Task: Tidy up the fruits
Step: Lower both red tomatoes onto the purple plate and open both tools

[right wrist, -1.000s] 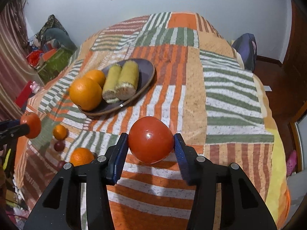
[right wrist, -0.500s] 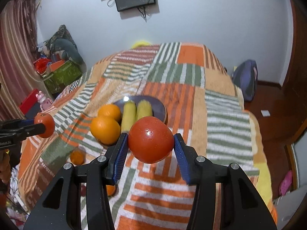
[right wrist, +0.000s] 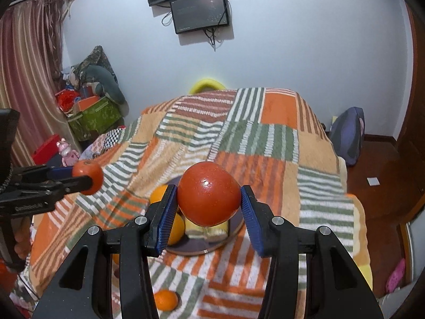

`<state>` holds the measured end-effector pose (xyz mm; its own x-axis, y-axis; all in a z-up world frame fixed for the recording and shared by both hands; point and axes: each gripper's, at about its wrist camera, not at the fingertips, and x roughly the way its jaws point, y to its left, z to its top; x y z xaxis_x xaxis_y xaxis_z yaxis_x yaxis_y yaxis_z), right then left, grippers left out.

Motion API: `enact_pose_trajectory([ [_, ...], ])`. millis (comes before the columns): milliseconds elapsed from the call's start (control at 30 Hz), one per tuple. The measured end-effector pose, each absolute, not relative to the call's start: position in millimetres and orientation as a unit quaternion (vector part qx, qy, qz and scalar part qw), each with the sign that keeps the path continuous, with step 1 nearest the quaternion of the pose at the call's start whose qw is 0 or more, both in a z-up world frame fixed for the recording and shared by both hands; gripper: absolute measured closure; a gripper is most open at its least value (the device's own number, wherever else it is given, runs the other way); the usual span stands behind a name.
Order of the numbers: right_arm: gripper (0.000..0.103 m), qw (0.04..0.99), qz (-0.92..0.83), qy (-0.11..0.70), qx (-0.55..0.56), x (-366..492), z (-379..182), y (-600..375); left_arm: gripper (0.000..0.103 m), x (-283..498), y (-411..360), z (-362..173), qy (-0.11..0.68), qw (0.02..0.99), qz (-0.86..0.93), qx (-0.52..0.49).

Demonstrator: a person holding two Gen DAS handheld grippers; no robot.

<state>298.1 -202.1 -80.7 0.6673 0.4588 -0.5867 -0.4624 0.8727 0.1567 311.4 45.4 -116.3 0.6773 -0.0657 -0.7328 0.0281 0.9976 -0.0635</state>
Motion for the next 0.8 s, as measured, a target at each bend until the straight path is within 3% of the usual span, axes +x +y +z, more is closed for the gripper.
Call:
enact_pose_trajectory([
  [800, 0.058, 0.899, 0.261, 0.349, -0.045, 381.4, -127.8, -142.9, 0.052, 432.9, 57.4, -179.8, 0.447, 0.891, -0.049, -0.061],
])
